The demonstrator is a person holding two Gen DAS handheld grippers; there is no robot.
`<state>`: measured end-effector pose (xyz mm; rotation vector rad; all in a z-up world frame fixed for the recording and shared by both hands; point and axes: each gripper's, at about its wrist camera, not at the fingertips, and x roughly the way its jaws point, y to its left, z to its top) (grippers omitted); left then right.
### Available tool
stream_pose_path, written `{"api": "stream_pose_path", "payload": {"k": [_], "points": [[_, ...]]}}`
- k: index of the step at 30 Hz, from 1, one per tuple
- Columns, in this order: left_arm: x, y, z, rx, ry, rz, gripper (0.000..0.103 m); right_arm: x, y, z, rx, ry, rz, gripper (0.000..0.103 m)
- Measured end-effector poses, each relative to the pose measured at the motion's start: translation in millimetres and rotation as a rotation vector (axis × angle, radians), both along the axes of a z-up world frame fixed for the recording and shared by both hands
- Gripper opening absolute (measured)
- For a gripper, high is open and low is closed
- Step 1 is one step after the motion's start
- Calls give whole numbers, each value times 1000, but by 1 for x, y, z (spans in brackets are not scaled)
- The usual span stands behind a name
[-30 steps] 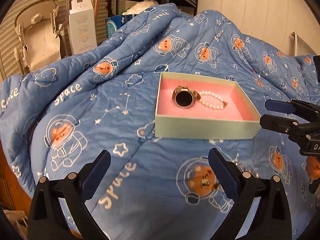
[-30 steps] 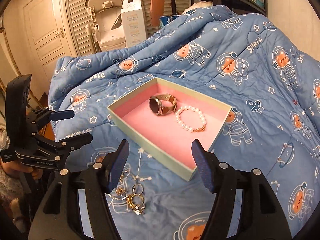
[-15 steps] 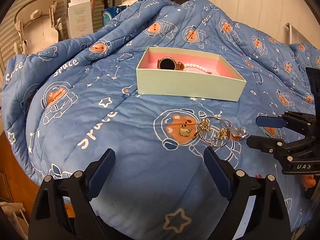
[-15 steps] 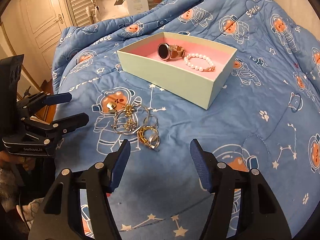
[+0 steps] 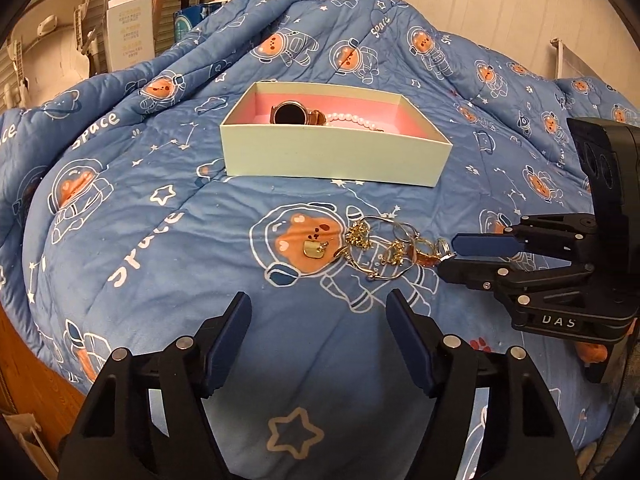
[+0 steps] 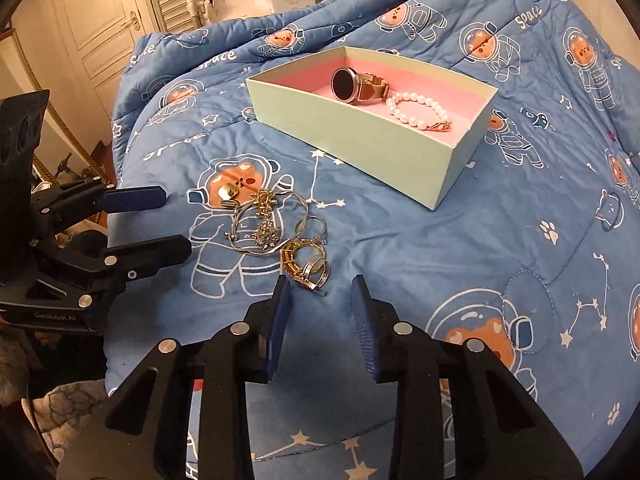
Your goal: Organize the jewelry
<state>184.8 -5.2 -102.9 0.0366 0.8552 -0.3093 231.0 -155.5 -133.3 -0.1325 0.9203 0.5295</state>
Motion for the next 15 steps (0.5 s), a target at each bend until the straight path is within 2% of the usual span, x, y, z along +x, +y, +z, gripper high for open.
{"api": "stream_pose_path", "payload": {"k": [3,9,15], "points": [[4,-3,-3,10,6,-5,65,1,1,-1,-2,4,2,28],[17,5,-2,-12,20,14,50,2,0,-2,-5,6,0,20],[20,0,-4,-37,42,-16,36,2,-2,-3,3,13,-16,18]]}}
